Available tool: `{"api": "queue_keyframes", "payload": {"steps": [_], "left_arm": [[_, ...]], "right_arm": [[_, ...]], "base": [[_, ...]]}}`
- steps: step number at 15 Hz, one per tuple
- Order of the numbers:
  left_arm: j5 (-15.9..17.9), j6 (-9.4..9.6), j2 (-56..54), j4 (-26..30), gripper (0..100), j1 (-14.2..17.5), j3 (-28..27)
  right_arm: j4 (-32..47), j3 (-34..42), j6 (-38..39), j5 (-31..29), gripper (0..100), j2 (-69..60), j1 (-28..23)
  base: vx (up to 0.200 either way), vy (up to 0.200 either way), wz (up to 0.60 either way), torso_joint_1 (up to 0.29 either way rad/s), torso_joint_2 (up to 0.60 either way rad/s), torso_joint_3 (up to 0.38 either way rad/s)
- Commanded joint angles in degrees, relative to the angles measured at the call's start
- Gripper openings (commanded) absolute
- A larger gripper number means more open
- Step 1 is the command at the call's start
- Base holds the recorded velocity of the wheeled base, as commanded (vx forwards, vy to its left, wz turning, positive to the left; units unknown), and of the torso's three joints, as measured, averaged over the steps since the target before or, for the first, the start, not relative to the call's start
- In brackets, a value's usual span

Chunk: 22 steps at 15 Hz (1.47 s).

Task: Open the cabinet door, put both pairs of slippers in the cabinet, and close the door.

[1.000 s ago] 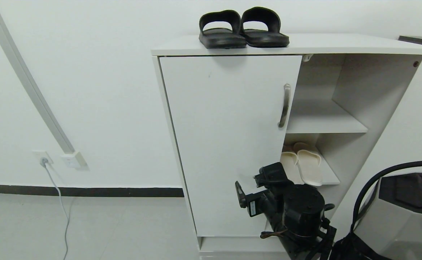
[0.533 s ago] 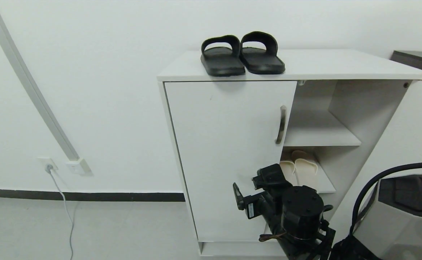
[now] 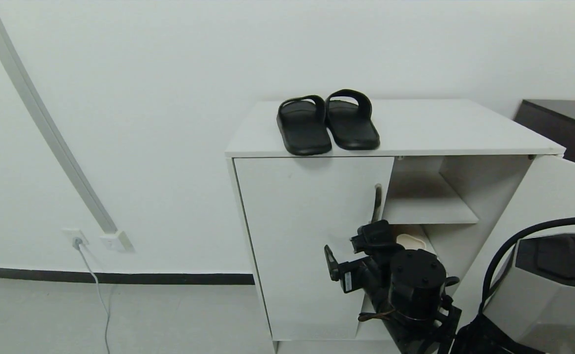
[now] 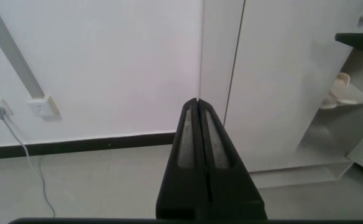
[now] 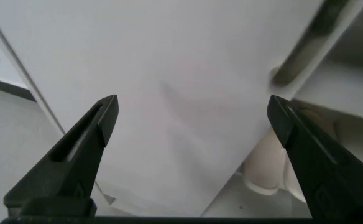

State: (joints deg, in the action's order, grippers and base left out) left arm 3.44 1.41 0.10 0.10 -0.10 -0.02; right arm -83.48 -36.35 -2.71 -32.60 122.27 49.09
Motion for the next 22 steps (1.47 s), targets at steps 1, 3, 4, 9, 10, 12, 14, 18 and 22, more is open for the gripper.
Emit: {"api": "queue_keyframes", "payload": {"steps": [1,3,4,9,10,12,14,18,22], "left_arm": [[0.0,-0.1,0.0,0.0,0,0.0,0.0],[0.0,-0.1,0.0,0.0,0,0.0,0.0],[0.0,-0.01,0.0,0.0,0,0.0,-0.1],[0.0,-0.01,0.0,0.0,0,0.0,-0.1],[0.0,-0.01,0.0,0.0,0,0.0,0.0],[0.0,-0.1,0.0,0.0,0,0.0,0.0],[0.0,-0.01,0.0,0.0,0,0.0,0.0],[0.0,-0.01,0.0,0.0,0,0.0,-0.1],[0.0,-0.01,0.0,0.0,0,0.0,0.0]], "right_arm": [[0.0,0.1,0.0,0.0,100,0.1,0.0],[0.0,0.1,0.0,0.0,100,0.2,0.0],[0.0,0.1,-0.1,0.0,100,0.2,-0.1],[-0.1,0.1,-0.1,0.0,100,0.1,-0.1],[-0.1,0.1,-0.1,0.0,100,0.2,-0.1],[0.0,0.0,-0.1,0.0,100,0.2,-0.2],[-0.1,0.1,-0.1,0.0,100,0.2,-0.5],[-0.1,0.0,-0.1,0.0,100,0.2,-0.8],[-0.2,-0.1,-0.1,0.0,100,0.3,-0.9]], "base": [[0.0,0.0,0.0,0.163,-0.48,-0.334],[0.0,0.0,0.0,0.171,-0.49,-0.322],[0.0,0.0,0.0,0.173,-0.49,-0.315],[0.0,0.0,0.0,0.196,-0.51,-0.31],[0.0,0.0,0.0,0.207,-0.52,-0.31],[0.0,0.0,0.0,0.219,-0.54,-0.312],[0.0,0.0,0.0,0.234,-0.55,-0.32],[0.0,0.0,0.0,0.255,-0.58,-0.332],[0.0,0.0,0.0,0.229,-0.5,-0.282]]}}
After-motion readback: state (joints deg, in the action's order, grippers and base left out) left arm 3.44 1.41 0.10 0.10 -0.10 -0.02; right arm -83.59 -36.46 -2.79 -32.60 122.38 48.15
